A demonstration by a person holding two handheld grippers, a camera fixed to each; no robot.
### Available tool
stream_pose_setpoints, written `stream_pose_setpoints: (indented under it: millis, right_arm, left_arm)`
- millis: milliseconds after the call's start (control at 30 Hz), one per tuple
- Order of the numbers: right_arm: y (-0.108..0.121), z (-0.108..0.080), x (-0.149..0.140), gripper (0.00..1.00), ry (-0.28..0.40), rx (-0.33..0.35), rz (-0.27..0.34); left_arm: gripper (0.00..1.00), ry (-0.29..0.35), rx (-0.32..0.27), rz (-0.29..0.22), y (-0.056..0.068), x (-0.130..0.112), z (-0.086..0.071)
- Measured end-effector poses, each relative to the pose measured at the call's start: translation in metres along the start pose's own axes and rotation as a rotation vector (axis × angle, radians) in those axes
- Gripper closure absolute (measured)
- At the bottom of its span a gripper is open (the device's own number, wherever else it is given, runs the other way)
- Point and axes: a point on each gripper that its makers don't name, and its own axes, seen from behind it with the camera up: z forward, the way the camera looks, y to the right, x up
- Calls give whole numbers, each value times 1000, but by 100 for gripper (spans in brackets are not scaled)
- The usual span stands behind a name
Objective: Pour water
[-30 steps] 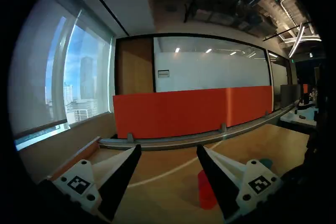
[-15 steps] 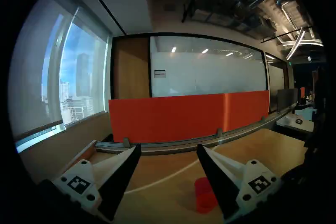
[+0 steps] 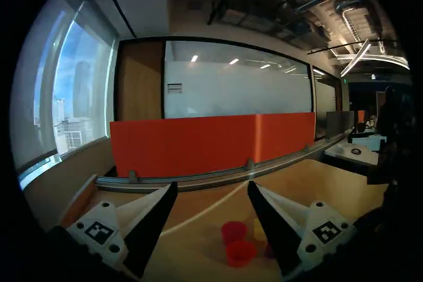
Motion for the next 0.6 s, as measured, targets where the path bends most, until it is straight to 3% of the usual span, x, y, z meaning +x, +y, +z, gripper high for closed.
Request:
stream_pose_setpoints:
  millis: [367, 600]
  right_arm:
    - [-43, -4, 8, 1, 4, 206, 0]
    - [-49, -3, 12, 1, 6, 240, 0]
  left_arm:
    - [2, 9, -175, -16, 41, 7, 0]
    - [2, -1, -222, 2, 55, 3, 1]
